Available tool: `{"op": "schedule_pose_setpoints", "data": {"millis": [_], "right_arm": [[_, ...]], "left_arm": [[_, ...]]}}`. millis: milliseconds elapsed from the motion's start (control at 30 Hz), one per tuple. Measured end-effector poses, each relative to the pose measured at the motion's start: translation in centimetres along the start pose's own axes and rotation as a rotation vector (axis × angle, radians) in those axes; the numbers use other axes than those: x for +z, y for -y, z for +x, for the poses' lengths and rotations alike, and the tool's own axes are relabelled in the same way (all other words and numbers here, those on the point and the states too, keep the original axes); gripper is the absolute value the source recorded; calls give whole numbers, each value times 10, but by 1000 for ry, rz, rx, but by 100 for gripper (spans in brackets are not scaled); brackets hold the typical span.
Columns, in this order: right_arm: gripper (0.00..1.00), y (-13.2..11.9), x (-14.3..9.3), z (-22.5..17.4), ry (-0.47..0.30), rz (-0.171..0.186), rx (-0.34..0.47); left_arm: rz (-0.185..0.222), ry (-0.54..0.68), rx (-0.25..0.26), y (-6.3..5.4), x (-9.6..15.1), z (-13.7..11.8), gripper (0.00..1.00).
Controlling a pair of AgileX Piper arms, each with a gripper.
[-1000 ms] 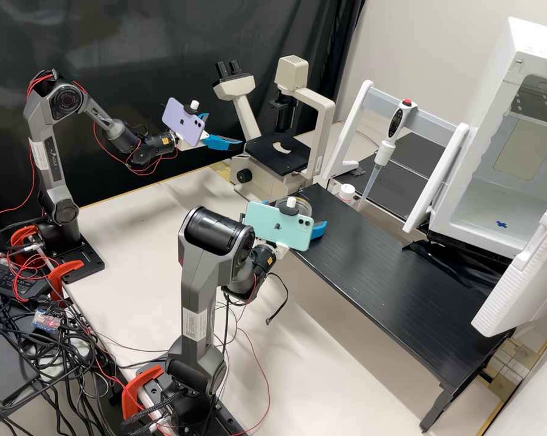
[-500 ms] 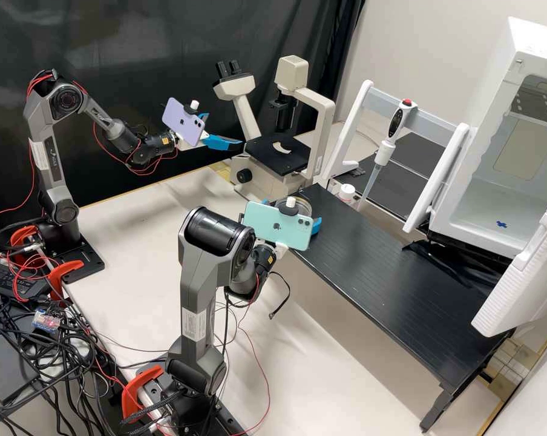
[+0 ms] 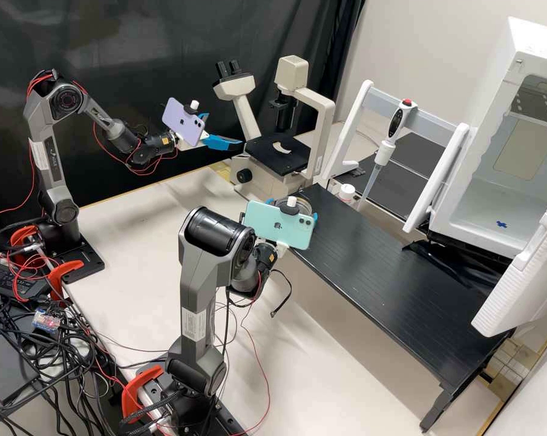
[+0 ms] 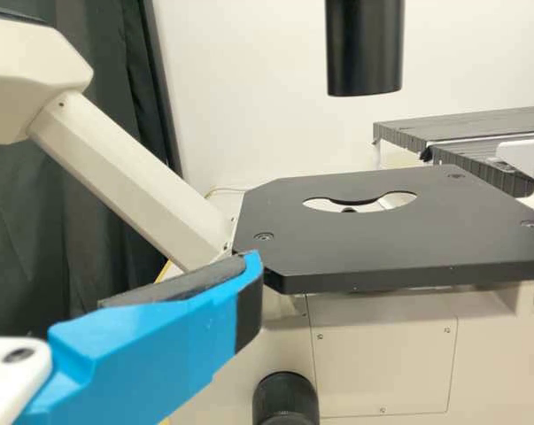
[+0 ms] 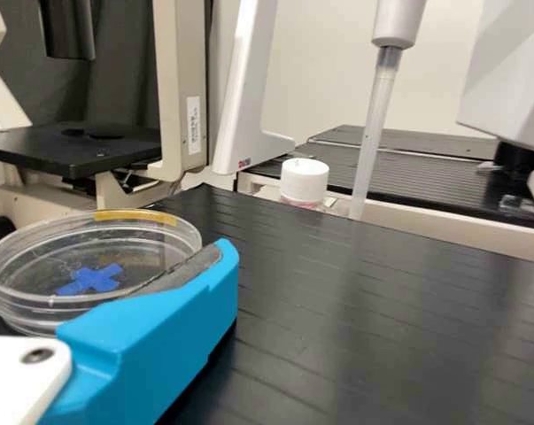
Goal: Move the petri dish to the incubator
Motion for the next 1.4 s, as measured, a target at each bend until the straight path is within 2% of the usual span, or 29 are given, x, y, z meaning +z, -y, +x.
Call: {"op": "schedule_pose_setpoints", "data": {"millis": [233, 400, 567, 800, 867, 967, 1067, 1133, 1167, 1267, 1400], "right_arm": [[0, 0, 0, 1, 1, 0, -4], [0, -2, -1, 1, -1, 12, -7], [0, -4, -1, 1, -9, 4, -9], [0, -17, 4, -8, 17, 10, 10], [0, -24, 9, -14, 29, 2, 28], [0, -43, 18, -26, 56, 1, 92], [0, -61, 27, -36, 90, 25, 171], [0, -71, 34, -43, 89, -4, 190], [0, -81, 43, -50, 111, -9, 227], [0, -103, 57, -61, 149, 11, 323], [0, -138, 76, -67, 197, -2, 424]], "left_arm": [[0, 0, 0, 0, 0, 0, 100], [0, 0, 0, 0, 0, 0, 100], [0, 0, 0, 0, 0, 0, 100], [0, 0, 0, 0, 0, 0, 100], [0, 0, 0, 0, 0, 0, 100], [0, 0, 0, 0, 0, 0, 100], [0, 0, 0, 0, 0, 0, 100], [0, 0, 0, 0, 0, 0, 100], [0, 0, 0, 0, 0, 0, 100], [0, 0, 0, 0, 0, 0, 100], [0, 0, 0, 0, 0, 0, 100]]}}
